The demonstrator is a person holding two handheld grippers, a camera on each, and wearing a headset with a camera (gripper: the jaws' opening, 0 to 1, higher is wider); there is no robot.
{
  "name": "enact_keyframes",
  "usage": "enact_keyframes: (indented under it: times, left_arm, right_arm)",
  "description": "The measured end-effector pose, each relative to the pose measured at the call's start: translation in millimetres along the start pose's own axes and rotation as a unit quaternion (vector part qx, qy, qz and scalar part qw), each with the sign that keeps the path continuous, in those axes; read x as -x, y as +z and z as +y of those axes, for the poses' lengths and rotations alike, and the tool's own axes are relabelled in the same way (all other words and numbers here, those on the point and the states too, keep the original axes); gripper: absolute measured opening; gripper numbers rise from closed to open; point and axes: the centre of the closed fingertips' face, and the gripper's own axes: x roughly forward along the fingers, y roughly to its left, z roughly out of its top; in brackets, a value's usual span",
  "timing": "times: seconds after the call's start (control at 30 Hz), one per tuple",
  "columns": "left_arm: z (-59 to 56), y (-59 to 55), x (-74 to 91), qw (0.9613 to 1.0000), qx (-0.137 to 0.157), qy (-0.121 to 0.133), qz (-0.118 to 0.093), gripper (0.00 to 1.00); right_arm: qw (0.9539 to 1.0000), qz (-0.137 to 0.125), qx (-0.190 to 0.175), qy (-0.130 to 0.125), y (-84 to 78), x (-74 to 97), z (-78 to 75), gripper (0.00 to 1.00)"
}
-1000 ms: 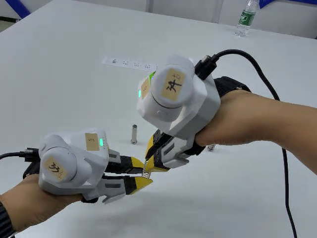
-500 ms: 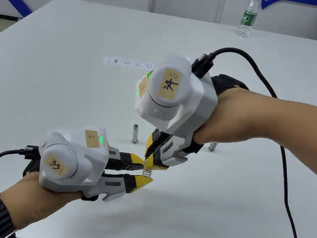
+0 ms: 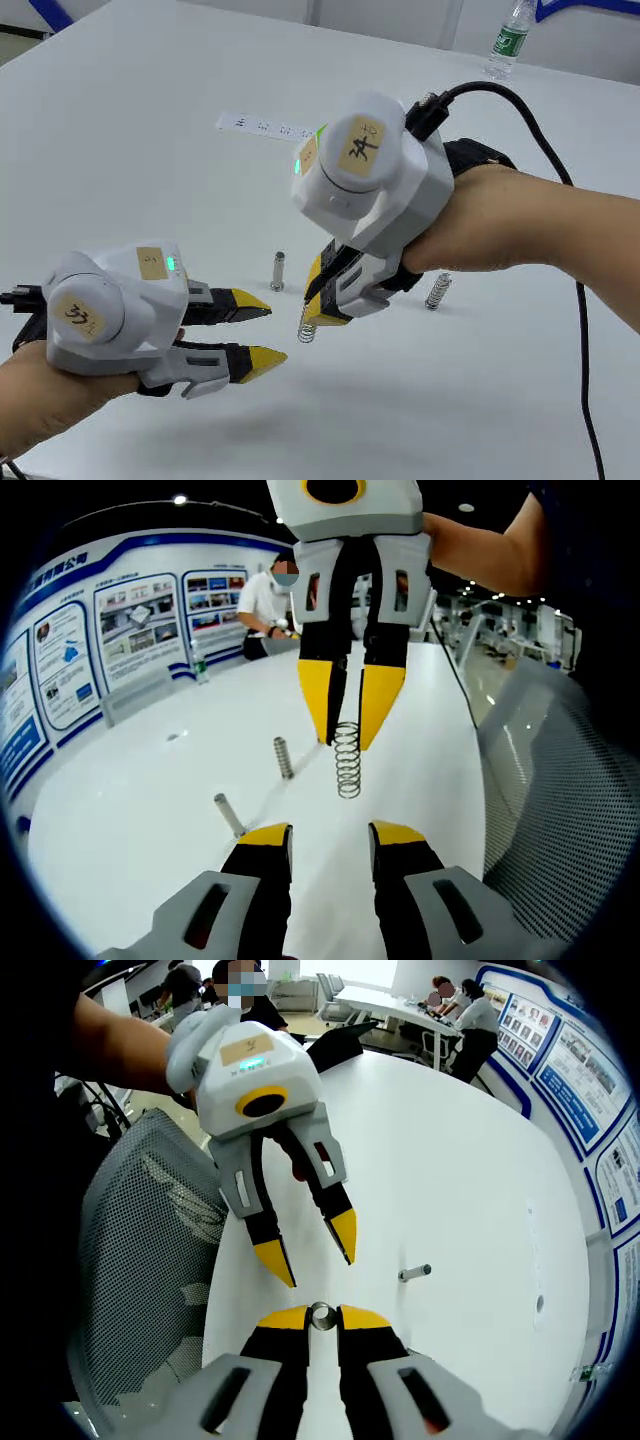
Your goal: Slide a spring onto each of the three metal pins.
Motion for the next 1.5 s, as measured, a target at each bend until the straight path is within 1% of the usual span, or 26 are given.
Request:
enact_keyframes:
  times: [0.03,0.23,0.4,0.43,0.67,0.73,0.87,1.0,1.2,1.27,1.5]
  left_arm:
    - [2.8,-0.5,1.0,1.0000,0.004,0.005,-0.001,0.34]
    - [11.2,-3.4,5.8,0.9995,0.021,0.025,-0.002,0.44]
    - [15.1,-5.1,10.3,0.9988,0.032,0.038,-0.003,0.52]
    - [16.2,-5.5,11.3,0.9986,0.034,0.042,-0.004,0.54]
    - [17.9,-9.6,15.7,0.9976,0.047,0.052,-0.004,0.63]
    - [17.8,-10.5,16.4,0.9974,0.048,0.053,-0.004,0.65]
    - [18.7,-11.6,18.0,0.9970,0.051,0.057,-0.004,0.67]
    - [20.0,-11.6,19.2,0.9967,0.053,0.061,-0.006,0.70]
    - [21.9,-11.8,20.9,0.9961,0.060,0.065,-0.008,0.75]
    - [23.1,-13.0,21.2,0.9959,0.060,0.067,-0.006,0.76]
    - [25.4,-14.9,21.1,0.9952,0.067,0.072,-0.004,0.82]
  right_arm:
    - [1.0000,0.000,-0.002,-0.002,-0.7,0.8,-2.3,0.11]
    - [0.9999,-0.003,-0.012,-0.012,-1.2,3.7,-14.9,0.11]
    - [0.9996,-0.006,-0.017,-0.021,1.4,6.6,-27.5,0.11]
    - [0.9995,-0.008,-0.018,-0.023,2.3,6.3,-32.8,0.11]
    - [0.9989,-0.013,-0.028,-0.034,9.1,5.3,-57.1,0.11]
    - [0.9988,-0.015,-0.029,-0.037,10.6,4.5,-62.8,0.11]
    - [0.9983,-0.017,-0.033,-0.045,14.7,0.6,-78.8,0.11]
    - [0.9980,-0.017,-0.036,-0.049,17.7,-5.8,-89.0,0.11]
    - [0.9978,-0.016,-0.038,-0.053,21.0,-15.0,-96.7,0.11]
    - [0.9977,-0.017,-0.038,-0.054,20.7,-19.0,-103.0,0.11]
    - [0.9978,-0.013,-0.041,-0.050,19.4,-25.0,-101.8,0.11]
